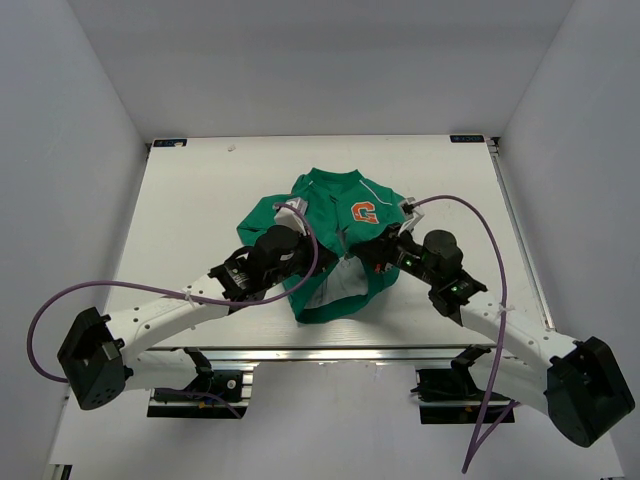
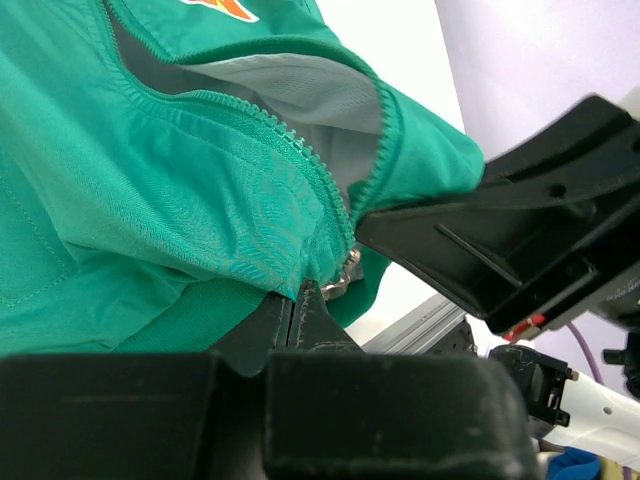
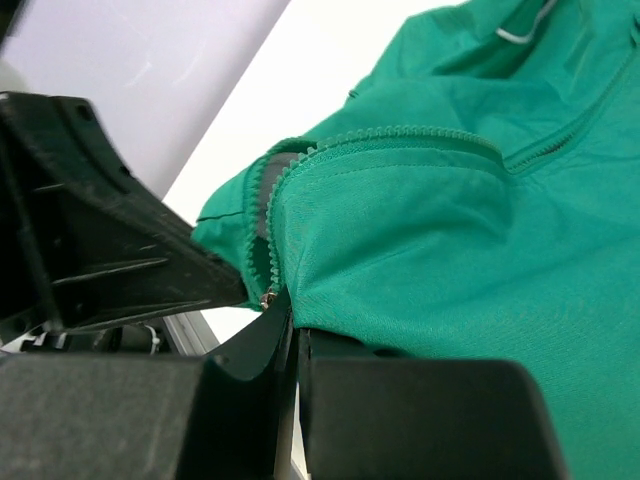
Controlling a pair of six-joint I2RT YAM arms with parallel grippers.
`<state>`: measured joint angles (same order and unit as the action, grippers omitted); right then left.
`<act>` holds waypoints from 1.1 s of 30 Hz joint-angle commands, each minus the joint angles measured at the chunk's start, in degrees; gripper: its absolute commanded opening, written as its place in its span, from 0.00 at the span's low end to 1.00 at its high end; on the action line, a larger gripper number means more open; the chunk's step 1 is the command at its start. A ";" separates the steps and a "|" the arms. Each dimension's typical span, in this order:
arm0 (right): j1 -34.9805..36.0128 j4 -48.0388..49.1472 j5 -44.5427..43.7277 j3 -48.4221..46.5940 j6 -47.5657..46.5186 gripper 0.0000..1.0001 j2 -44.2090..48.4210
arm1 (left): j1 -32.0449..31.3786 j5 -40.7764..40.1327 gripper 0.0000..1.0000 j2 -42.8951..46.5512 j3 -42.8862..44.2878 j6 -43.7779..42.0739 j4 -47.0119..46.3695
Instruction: Zip up the jacket
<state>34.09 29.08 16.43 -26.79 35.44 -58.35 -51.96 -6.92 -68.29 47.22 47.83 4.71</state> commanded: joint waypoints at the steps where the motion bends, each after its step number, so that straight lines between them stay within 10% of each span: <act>1: -0.07 -4.37 0.27 -4.76 -2.13 0.00 -0.98 | -0.33 -0.20 0.00 0.53 0.15 -1.51 -0.32; 33: 0.02 -15.28 3.44 -10.92 -4.77 0.00 -3.35 | -0.86 11.13 0.00 -1.32 0.41 -15.57 -0.23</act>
<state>34.09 12.62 18.22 -34.30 31.27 -61.78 -52.14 -0.71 -71.46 47.24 35.83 5.41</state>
